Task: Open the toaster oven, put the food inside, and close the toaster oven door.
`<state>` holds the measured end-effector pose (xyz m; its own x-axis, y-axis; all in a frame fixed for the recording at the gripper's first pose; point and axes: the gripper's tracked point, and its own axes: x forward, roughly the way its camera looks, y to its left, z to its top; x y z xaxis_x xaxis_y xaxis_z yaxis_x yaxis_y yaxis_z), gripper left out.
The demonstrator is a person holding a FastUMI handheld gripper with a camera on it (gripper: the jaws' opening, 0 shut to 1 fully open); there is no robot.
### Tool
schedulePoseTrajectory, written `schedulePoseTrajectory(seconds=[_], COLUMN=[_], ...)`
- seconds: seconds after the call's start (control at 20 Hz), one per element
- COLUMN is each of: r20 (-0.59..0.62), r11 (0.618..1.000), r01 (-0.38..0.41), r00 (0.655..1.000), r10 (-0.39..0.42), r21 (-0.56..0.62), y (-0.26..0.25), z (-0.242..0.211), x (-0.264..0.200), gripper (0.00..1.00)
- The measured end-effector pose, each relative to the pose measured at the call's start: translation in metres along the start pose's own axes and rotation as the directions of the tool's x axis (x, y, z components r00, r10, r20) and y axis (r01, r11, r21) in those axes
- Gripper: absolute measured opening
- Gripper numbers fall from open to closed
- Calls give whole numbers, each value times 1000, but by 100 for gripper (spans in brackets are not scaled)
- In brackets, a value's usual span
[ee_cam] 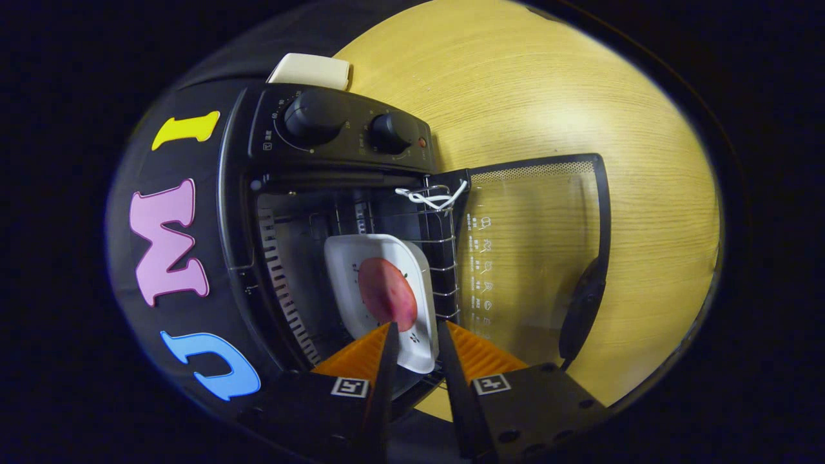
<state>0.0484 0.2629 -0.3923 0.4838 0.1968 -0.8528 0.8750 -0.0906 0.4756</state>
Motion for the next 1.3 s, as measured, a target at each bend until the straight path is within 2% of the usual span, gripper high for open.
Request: schedulePoseTrajectory(seconds=[0.05,0.1,0.2,0.35,0.45,0.6,0.7,0.9,1.05,1.15,1.3], r20=[-1,-14,-67,-119,-160,-215,-237,-285,-271,-237,-132], r11=[1000,1000,999,979,945,864,806,667,527,396,188], r01=[1,7,30,75,67,35,60,28,-4,-37,-44], r00=[1000,1000,997,988,979,963,941,890,861,850,864], r10=[-1,-7,-33,-99,-124,-165,-243,-355,-430,-470,-486], r21=[3,-3,-44,-189,-321,-502,-589,-745,-850,-918,-981], y=[0,-1,-4,-14,-18,-30,-56,-98,-129,-146,-164], z=[0,-5,-17,-31,-41,-49,-49,-51,-45,-38,-22], x=[-2,-7,-17,-37,-53,-77,-96,-126,-131,-126,-111], gripper=[57,63,97,99,99,99,99,99,99,99,99])
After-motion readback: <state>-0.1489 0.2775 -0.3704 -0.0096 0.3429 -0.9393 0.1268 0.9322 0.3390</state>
